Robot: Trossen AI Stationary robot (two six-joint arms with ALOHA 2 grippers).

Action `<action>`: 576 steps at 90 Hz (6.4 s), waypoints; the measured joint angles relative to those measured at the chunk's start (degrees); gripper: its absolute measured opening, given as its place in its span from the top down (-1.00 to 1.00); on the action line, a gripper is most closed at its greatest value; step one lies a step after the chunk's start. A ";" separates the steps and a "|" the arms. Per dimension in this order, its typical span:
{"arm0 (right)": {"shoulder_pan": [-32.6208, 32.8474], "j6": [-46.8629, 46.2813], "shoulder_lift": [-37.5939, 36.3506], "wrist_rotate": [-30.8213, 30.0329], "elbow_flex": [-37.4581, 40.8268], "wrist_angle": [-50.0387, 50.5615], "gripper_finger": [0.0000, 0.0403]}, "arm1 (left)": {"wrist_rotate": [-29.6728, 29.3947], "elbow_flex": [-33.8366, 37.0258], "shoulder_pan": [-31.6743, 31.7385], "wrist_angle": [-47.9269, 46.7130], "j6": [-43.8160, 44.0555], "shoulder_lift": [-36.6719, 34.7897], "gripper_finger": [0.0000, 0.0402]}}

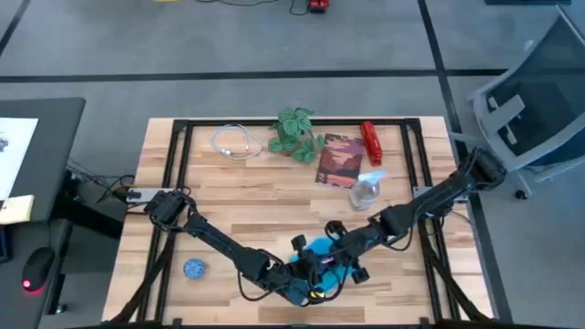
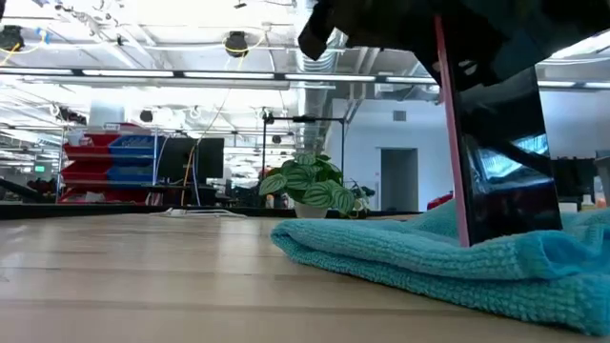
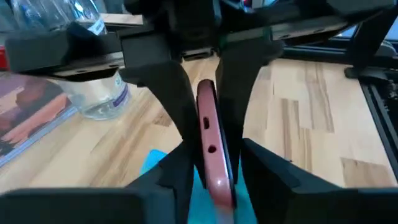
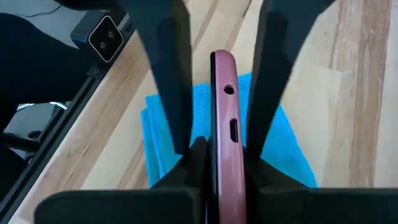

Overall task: Apply microfiber cloth
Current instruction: Wipe the front of the pink cellphone with the blue microfiber cloth

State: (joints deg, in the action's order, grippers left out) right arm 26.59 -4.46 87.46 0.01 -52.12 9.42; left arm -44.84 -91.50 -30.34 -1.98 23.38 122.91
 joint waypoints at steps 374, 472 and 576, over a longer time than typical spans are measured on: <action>15.10 -3.69 17.05 -36.73 10.92 -29.23 0.96 | -12.90 15.08 -1.19 -2.95 42.99 -2.20 0.92; 14.62 -10.99 9.64 -33.80 5.98 -13.36 1.00 | -28.80 12.37 -4.27 -1.53 32.23 -1.60 0.96; 8.15 -6.56 16.60 -30.71 8.61 -22.04 1.00 | -26.24 12.15 -4.46 -2.27 32.54 -1.86 0.97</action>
State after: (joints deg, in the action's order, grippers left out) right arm 34.74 -11.02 104.06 -30.70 -43.51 -12.62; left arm -71.08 -79.35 -34.80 -4.25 55.92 121.05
